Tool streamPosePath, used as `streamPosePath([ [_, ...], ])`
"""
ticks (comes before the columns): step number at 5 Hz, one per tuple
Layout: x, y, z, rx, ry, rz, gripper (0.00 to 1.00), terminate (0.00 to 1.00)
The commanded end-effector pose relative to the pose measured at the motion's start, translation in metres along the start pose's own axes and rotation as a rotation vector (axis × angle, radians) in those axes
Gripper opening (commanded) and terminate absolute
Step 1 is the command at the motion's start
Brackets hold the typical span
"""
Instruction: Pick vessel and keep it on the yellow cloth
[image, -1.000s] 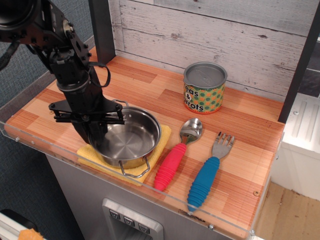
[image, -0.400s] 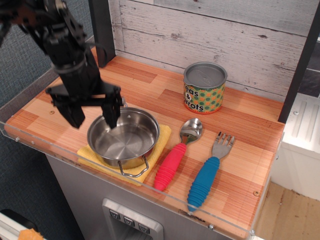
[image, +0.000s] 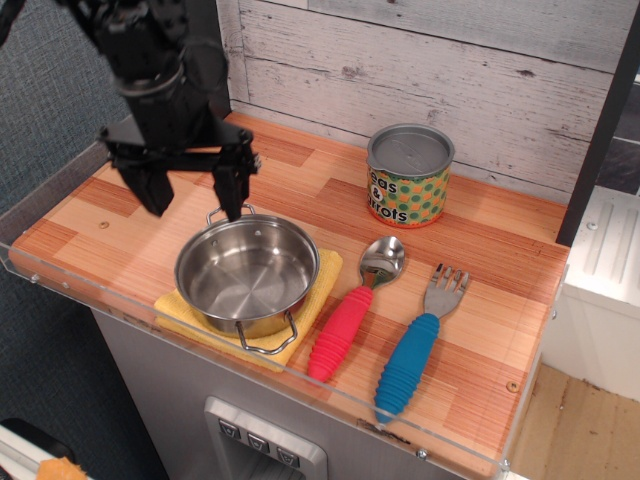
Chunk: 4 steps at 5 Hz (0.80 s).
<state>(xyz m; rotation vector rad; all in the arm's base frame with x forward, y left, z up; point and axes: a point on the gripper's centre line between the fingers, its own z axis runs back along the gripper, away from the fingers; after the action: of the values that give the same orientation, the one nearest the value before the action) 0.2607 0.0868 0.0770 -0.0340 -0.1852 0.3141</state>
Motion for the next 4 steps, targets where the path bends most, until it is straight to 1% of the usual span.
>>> streamPosePath([
  [1,0.037,-0.009,0.023,0.091,-0.059,-0.010,1.00,0.00],
  [2,0.059,-0.019,0.028,0.080,-0.072,-0.047,1.00,0.00],
  [3,0.075,-0.029,0.034,0.071,-0.087,-0.058,1.00,0.00],
  [4,0.085,-0.033,0.040,0.072,-0.104,-0.063,1.00,0.00],
])
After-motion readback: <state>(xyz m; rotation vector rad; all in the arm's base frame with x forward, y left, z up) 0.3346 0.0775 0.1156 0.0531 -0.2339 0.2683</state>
